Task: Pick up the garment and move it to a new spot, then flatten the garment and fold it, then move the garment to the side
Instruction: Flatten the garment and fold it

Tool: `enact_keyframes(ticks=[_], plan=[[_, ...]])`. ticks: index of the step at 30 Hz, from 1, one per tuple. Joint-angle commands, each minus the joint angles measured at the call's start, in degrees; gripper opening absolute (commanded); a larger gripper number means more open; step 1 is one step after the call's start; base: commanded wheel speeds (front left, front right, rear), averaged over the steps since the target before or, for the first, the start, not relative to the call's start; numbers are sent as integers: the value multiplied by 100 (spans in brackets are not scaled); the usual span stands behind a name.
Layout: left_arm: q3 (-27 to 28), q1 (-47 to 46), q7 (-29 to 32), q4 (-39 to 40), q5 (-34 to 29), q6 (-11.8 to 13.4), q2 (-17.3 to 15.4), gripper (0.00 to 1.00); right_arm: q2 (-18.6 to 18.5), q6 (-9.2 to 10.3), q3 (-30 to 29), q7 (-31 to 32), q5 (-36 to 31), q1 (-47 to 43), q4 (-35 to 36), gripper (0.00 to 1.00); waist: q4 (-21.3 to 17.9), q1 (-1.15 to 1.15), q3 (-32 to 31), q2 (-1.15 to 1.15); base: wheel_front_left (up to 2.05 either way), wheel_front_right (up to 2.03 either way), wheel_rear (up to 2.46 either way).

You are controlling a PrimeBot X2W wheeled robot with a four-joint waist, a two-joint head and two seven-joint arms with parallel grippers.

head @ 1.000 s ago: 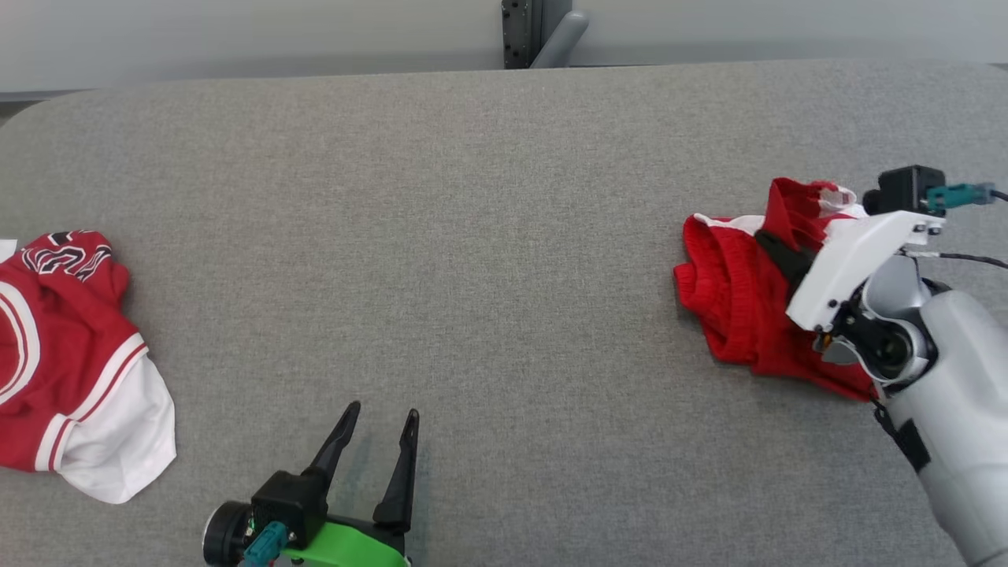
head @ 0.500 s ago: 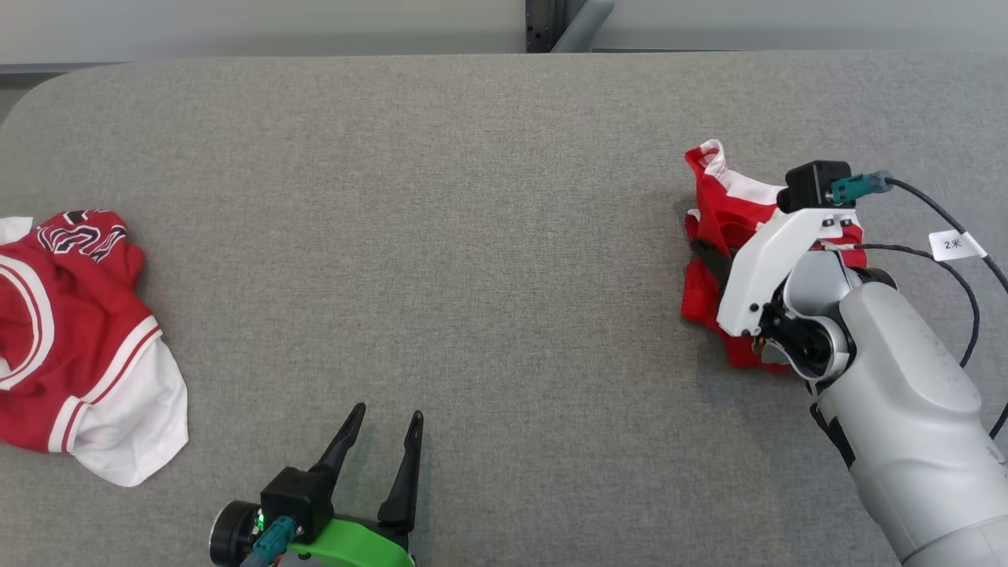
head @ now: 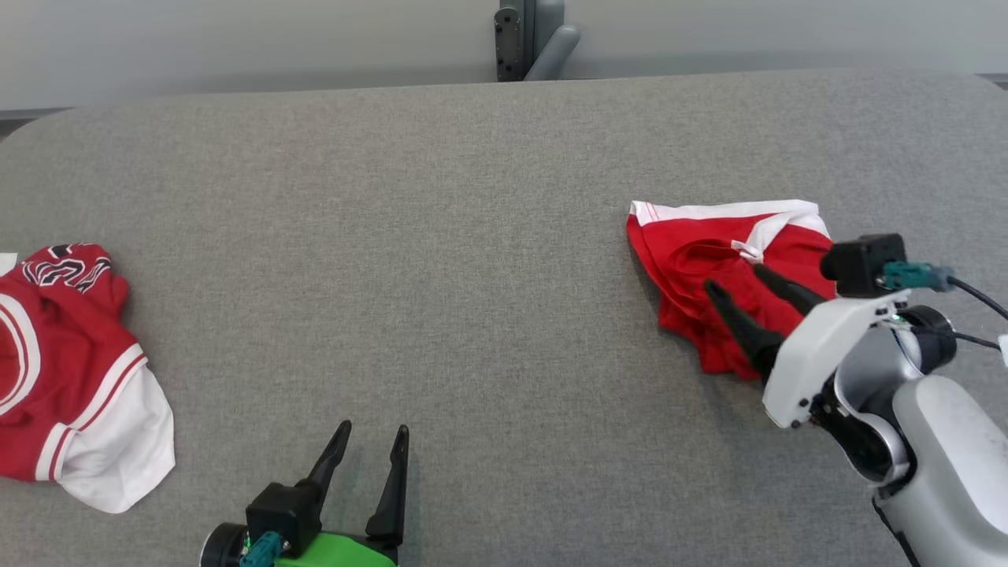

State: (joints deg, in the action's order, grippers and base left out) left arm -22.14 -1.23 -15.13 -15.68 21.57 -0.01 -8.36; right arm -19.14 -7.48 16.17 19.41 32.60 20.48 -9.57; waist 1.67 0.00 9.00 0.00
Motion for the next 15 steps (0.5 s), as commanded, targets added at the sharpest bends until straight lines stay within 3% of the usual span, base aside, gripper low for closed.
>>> enact_keyframes(ticks=[1,4,7,8,10,11,15], plan=[[47,105,-1,3,41,-14,10,100,-55,-2,-79,-152,-128,-167,163,100,-45,0,-84,0,0,0,0],[136,226,-1,40,57,15,54,100,-72,-1,-498,-788,-537,-672,636,100,-75,0,-202,0,0,0,0],[235,382,-1,59,65,26,101,100,137,-2,-1015,-1326,-745,-1203,866,100,-103,0,-338,0,0,0,0],[252,435,-2,59,64,19,115,100,199,-1,-1211,-1465,-791,-1365,881,76,-105,0,-382,0,0,0,0],[288,524,-1,47,52,-2,144,100,337,-1,-1557,-1732,-925,-1689,827,5,-94,0,-481,0,0,0,0],[305,573,-2,44,61,-8,161,100,400,-2,-1682,-1837,-992,-1851,770,0,-87,0,-525,0,0,0,0],[352,697,-1,25,1,-40,248,100,641,-2,-2231,-2421,-1185,-2297,441,0,-43,0,-659,0,0,0,0]])
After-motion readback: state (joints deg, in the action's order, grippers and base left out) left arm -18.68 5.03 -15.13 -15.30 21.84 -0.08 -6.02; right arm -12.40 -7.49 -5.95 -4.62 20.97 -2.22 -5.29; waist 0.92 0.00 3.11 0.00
